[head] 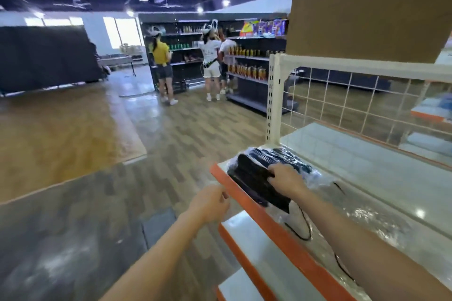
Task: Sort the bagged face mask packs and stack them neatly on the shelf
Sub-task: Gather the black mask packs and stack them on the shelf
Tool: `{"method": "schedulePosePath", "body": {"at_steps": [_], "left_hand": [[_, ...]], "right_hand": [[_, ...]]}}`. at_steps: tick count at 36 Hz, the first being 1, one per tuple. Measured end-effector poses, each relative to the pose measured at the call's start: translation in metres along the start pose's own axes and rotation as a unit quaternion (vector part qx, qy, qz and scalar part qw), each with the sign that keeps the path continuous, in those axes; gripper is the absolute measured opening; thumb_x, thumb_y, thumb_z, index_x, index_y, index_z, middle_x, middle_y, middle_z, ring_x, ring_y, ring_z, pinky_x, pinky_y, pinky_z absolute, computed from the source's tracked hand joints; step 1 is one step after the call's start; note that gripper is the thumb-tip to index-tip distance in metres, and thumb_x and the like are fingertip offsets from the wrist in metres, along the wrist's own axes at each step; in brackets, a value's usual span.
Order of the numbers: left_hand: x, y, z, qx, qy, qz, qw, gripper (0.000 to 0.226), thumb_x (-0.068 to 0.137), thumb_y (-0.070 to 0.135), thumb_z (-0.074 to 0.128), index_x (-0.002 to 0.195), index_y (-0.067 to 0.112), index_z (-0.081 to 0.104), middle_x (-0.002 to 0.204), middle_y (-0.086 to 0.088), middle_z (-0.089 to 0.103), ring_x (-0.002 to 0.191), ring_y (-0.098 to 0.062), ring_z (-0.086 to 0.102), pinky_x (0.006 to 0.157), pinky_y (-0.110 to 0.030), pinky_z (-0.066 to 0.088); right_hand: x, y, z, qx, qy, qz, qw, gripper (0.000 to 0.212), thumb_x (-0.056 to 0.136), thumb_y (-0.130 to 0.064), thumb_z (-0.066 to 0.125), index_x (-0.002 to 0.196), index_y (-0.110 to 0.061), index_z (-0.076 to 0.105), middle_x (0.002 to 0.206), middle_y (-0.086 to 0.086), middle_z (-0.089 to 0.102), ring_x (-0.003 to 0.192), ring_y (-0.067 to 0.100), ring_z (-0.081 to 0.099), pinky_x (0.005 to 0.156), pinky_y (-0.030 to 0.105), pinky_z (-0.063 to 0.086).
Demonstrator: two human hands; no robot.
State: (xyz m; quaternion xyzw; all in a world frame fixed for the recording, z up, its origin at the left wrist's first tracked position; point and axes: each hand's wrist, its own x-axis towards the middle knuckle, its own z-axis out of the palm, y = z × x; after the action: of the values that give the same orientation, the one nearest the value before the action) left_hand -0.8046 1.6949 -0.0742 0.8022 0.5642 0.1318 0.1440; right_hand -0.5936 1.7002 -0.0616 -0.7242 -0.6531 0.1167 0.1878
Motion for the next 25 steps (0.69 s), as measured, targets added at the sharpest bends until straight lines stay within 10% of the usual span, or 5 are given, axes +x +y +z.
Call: {"method": "schedulePosePath", "body": {"at_steps": [16,25], "left_hand": [[0.174,-0.031,0.003,0.042,-0.097,0.161,0.981,0.059,0.082,0.028,0.063,0.134,0.019,0.038,0.13,-0.004,0.036,0.122,-0.022,0.038,0.099,-0.03,0.036],[0.248,-0.006,0.024,0.124,-0.219,0.38,0.89,0.096,0.071,0.048,0.075,0.146,0.019,0.024,0.15,0.0,0.02,0.14,-0.02,0.016,0.115,-0.038,0.022]], "right_hand": [[0.086,0.001,0.055,-0.154,-0.084,0.074,0.982,0.072,0.08,-0.043,0.067,0.135,-0.018,0.028,0.139,0.01,0.027,0.132,0.029,0.024,0.107,0.044,0.028],[0.069,0.015,0.043,-0.101,-0.108,0.2,0.968,0.113,0.072,-0.062,0.066,0.151,-0.024,-0.005,0.158,0.0,0.001,0.145,0.026,0.002,0.116,0.051,0.008]]}}
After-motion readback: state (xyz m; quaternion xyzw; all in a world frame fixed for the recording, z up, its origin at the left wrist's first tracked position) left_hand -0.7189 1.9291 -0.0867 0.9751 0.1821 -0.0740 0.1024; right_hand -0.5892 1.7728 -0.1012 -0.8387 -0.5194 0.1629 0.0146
